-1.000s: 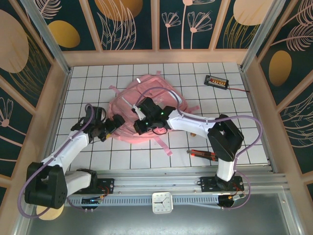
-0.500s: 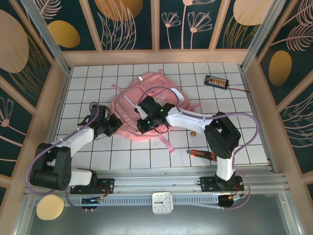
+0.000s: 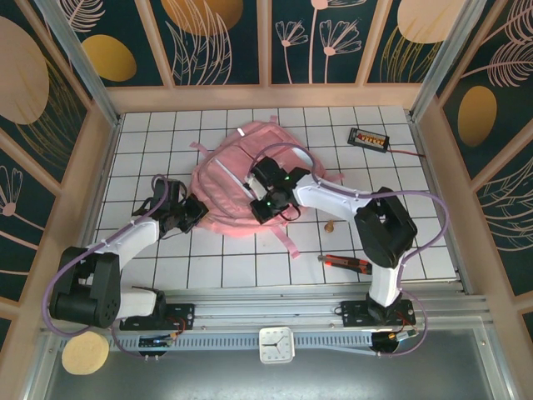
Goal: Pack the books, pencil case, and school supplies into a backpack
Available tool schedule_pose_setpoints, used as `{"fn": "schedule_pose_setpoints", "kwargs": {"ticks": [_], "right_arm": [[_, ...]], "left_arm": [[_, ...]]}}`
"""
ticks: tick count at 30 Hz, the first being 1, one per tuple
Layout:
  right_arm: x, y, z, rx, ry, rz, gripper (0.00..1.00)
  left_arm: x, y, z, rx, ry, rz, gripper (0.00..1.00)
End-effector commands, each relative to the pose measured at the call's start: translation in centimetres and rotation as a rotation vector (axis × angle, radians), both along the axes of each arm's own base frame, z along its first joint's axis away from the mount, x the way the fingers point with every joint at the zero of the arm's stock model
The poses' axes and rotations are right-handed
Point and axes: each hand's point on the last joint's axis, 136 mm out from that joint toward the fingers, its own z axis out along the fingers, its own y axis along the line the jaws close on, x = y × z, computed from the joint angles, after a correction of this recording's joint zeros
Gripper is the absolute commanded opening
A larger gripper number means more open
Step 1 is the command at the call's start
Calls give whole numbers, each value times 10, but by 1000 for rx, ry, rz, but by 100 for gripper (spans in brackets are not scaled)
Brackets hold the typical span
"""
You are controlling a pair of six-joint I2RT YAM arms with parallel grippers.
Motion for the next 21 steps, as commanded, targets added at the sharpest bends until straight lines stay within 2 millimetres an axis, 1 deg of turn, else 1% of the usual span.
{"fn": "schedule_pose_setpoints", "kwargs": {"ticks": [1, 5, 9, 12, 15, 17, 19, 21], "right_arm": [[24, -44, 14, -121, -73, -43, 0], [49, -64, 11, -176, -88, -60, 0], [60, -81, 12, -193, -103, -64, 0], [62, -94, 5, -215, -85, -57, 0], [57, -103, -5, -232, -55, -22, 0], [60, -111, -11, -258, -56, -29, 0], [65, -116, -13, -262, -61, -39, 0], [65, -110, -9, -216, -44, -20, 0]], "left_arm": [[11, 19, 13, 82, -53, 40, 0], [5, 25, 12, 103, -44, 43, 0], [1, 32, 8, 93, -34, 68, 0], [-1, 39, 7, 88, -35, 89, 0], [0, 44, 8, 90, -34, 98, 0], [0, 46, 6, 93, -27, 100, 0], [0, 49, 5, 97, -23, 103, 0], [1, 51, 6, 100, -23, 102, 0]]}}
